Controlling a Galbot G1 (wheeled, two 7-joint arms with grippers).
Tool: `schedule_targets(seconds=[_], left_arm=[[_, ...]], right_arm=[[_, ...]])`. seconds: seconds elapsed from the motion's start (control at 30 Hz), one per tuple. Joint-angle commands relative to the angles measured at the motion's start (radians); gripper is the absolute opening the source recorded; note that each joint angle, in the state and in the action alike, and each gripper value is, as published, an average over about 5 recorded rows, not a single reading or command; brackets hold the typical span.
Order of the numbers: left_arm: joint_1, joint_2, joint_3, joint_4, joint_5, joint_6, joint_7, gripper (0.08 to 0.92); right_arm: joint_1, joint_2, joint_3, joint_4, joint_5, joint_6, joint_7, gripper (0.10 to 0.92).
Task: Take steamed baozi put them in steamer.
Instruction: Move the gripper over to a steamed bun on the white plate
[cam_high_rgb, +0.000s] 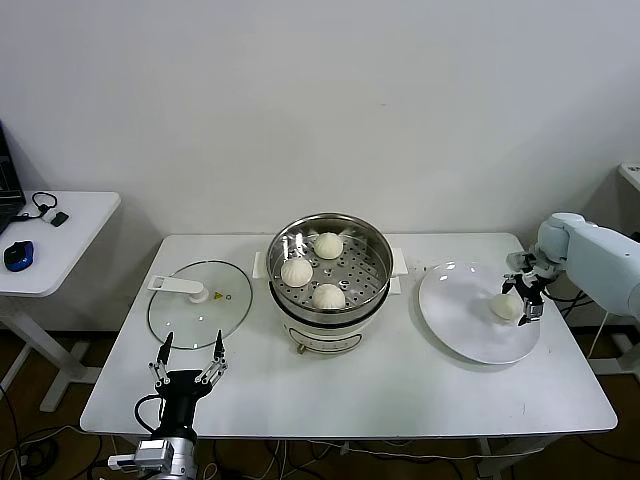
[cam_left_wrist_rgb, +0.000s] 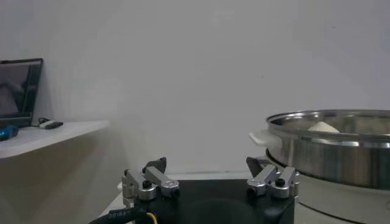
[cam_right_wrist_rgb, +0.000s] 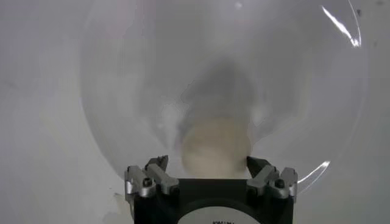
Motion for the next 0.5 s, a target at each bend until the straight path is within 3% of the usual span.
schedule_targets(seconds=[0.03,0.23,0.5], left_arm=[[-0.001,-0.002,0.002,-0.001,0.000,-0.001,0.000,0.823],[-0.001,-0.002,0.003,-0.004,-0.001,-0.003,-0.001,0.823],[0.000,-0.001,0.004,-0.004,-0.001,-0.004,0.000,0.823]], right_arm=[[-0.021,0.008,0.033,-0.025,-0.013,0.003,0.007,0.823],[-0.013,0.007,0.029,-0.018,-0.016,0.001,0.012,0.820],[-0.008,-0.003,0.024,0.007,-0.014,-0.004,0.019,0.744]])
